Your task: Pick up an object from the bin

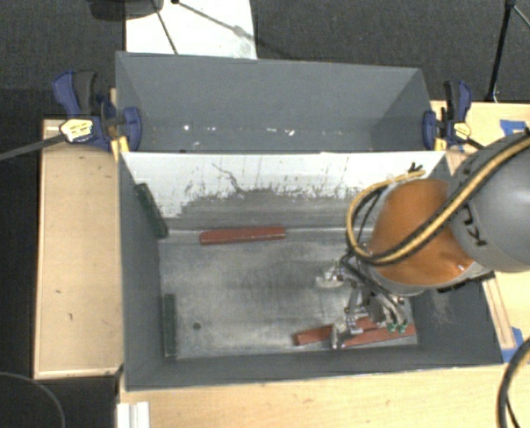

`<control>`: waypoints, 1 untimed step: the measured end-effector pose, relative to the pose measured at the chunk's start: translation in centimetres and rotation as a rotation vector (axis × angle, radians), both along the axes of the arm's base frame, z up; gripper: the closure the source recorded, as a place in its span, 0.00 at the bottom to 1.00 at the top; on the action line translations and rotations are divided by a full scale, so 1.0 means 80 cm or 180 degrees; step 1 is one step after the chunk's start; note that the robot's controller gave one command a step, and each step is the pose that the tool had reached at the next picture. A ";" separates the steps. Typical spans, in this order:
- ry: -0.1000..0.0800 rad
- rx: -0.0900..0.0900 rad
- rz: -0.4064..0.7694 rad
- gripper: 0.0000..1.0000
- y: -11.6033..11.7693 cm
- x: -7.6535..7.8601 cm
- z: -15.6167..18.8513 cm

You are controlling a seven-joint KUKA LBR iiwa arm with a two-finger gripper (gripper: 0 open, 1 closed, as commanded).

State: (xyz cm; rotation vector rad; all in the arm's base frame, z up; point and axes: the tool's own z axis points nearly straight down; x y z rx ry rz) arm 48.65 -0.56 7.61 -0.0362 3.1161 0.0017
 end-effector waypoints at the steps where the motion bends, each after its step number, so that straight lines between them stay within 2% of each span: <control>1: 0.0001 0.0000 0.0000 0.00 0.000 0.000 0.000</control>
Offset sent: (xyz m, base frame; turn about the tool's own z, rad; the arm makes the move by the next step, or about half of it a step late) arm 0.0607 -0.0081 -0.0061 -0.3121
